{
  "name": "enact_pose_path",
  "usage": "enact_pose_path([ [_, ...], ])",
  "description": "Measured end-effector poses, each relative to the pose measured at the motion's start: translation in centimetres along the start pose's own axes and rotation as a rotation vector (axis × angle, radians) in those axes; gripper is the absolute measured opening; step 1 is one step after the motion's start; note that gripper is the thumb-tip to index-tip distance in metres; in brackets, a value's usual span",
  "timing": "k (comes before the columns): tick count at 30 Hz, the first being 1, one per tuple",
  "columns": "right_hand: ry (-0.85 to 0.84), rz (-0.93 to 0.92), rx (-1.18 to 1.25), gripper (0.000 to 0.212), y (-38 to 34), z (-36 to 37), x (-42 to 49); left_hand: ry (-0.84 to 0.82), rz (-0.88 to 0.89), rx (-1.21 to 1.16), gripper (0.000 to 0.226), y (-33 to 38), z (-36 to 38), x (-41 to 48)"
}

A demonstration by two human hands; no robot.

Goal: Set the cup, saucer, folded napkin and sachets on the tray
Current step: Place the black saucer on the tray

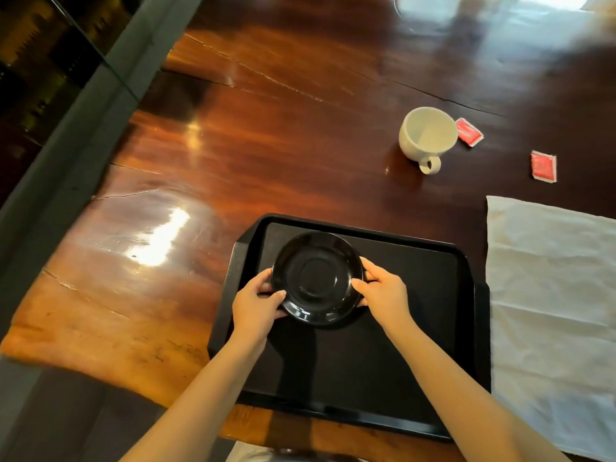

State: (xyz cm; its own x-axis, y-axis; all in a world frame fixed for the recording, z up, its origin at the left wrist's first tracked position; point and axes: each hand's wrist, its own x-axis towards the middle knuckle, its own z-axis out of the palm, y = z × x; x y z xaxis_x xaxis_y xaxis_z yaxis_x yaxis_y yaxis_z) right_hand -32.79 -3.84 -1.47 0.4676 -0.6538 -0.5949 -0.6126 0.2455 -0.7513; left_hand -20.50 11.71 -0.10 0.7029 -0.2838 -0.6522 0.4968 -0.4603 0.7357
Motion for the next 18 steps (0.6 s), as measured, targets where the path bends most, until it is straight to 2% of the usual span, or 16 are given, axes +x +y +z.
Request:
enact_pose_path([
  [6,-0.016,-0.042,-0.054,0.054,0.5,-0.2,0.1,0.002,0.017,0.041,0.046,-0.5,0.2,0.3],
  [10,-0.019,-0.053,-0.081,0.053,0.6,0.1,0.2,-0.023,0.054,0.162,0.043,-0.7,-0.2,0.7],
  [14,-0.038,-0.058,-0.105,0.049,0.1,-0.2,0.0,-0.087,0.065,0.403,0.046,0.6,-0.8,0.5],
  [18,-0.122,0.012,-0.25,0.054,-1.3,-1.2,0.0,-0.128,0.171,0.856,0.044,3.4,-2.0,-0.2],
])
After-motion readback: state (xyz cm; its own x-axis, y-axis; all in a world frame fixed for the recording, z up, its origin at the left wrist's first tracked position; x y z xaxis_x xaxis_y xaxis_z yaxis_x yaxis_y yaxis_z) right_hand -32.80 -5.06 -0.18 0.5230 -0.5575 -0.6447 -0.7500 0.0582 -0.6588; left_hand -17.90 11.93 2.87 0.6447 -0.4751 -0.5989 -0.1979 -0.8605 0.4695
